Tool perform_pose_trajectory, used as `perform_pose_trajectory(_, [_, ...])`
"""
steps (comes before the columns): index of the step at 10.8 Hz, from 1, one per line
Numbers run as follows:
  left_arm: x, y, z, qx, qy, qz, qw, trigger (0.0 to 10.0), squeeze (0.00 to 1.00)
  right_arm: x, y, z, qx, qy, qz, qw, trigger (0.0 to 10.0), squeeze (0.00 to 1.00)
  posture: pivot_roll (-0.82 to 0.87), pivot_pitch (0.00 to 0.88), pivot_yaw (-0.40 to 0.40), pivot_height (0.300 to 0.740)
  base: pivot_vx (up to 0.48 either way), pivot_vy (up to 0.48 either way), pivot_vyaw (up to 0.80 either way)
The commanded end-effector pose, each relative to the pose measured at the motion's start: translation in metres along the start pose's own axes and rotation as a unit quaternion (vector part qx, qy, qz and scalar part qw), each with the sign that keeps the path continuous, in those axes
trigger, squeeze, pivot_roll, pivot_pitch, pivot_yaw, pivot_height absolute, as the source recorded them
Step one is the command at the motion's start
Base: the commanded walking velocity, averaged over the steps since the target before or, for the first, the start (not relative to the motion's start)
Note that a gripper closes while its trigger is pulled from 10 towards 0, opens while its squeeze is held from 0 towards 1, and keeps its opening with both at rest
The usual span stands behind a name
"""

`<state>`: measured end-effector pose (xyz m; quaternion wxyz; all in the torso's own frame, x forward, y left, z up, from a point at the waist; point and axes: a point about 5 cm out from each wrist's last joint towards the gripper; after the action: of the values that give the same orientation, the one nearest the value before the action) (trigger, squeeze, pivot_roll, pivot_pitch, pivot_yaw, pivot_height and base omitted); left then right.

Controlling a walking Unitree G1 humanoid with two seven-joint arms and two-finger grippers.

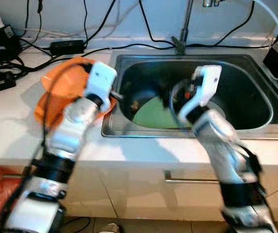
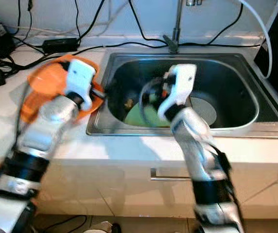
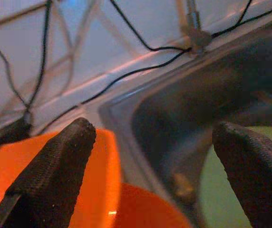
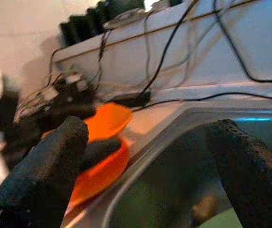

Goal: Kitchen organization

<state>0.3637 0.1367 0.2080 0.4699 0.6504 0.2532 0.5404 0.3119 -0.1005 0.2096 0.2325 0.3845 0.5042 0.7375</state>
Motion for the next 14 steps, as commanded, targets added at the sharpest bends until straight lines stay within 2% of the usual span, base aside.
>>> perform_pose_trajectory(1, [0.004,0.001,0.002,0.005,0.002,0.015,1.0,10.0,1.0,0.006,0.002,-0.002,0.004,0.02,0.001,1.0,10.0,0.0,0.1,0.033,0.046,0.74,0.0,0.0,0.0])
perform_pose_trajectory(2, [0.011,-0.001,0.002,0.014,0.013,0.04,0.999,10.0,0.73,0.004,0.002,-0.009,0.013,0.014,0.002,1.0,10.0,0.0,0.1,0.035,0.049,0.74,0.0,0.0,0.0])
perform_pose_trajectory(3, [0.015,-0.008,0.002,0.034,0.01,0.068,0.997,10.0,0.29,0.004,0.003,-0.012,0.016,0.011,0.006,1.0,10.0,0.0,0.09,0.037,0.054,0.74,0.0,0.0,0.0])
perform_pose_trajectory(4, [0.021,-0.018,0.001,0.061,-0.002,0.09,0.994,10.0,0.0,0.005,0.003,-0.014,0.019,0.01,0.005,1.0,10.0,0.0,0.1,0.038,0.056,0.74,0.0,0.0,0.0])
perform_pose_trajectory(6, [0.032,-0.031,-0.001,0.098,-0.007,0.1,0.99,10.0,0.0,0.012,0.002,-0.018,0.031,0.04,0.018,0.999,10.0,0.0,0.1,0.039,0.059,0.74,0.0,0.0,0.0])
perform_pose_trajectory(7, [0.033,-0.036,-0.002,0.107,-0.026,0.106,0.988,10.0,0.0,0.015,-0.001,-0.022,0.049,0.061,0.019,0.997,10.0,0.0,0.1,0.039,0.06,0.74,0.0,0.0,0.0])
perform_pose_trajectory(8, [0.031,-0.038,-0.001,0.106,-0.04,0.094,0.989,10.0,0.0,0.015,-0.005,-0.027,0.075,0.07,0.008,0.995,10.0,0.0,0.09,0.04,0.061,0.74,0.0,0.0,0.0])
perform_pose_trajectory(9, [0.029,-0.04,-0.001,0.108,-0.061,0.091,0.988,10.0,0.0,0.003,-0.026,-0.042,0.164,0.057,-0.014,0.985,10.0,0.0,0.09,0.041,0.061,0.74,0.0,0.0,0.0])
perform_pose_trajectory(10, [0.029,-0.04,0.0,0.109,-0.065,0.09,0.988,10.0,0.0,-0.003,-0.034,-0.05,0.189,0.042,-0.022,0.981,10.0,0.0,0.09,0.042,0.059,0.74,0.0,0.0,0.0])
perform_pose_trajectory(12, [0.028,-0.041,0.0,0.11,-0.074,0.084,0.988,10.0,0.0,-0.01,-0.035,-0.057,0.202,0.019,-0.032,0.979,10.0,0.0,0.08,0.045,0.06,0.74,0.0,0.0,0.0])
perform_pose_trajectory(14, [0.031,-0.04,0.001,0.106,-0.069,0.081,0.989,10.0,0.0,-0.013,-0.028,-0.056,0.185,0.009,-0.04,0.982,10.0,0.0,0.08,0.045,0.058,0.74,0.0,0.0,0.0])
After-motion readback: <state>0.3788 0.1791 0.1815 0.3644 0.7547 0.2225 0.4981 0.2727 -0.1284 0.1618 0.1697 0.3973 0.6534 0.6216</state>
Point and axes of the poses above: a point about 5 cm out from each wrist's last joint towards the gripper, its own z axis pointing out of the wrist towards the gripper, its own y axis along the axis of the wrist's last joint, x = y × z, and after that the axes turned 7 degrees about z, right-handed
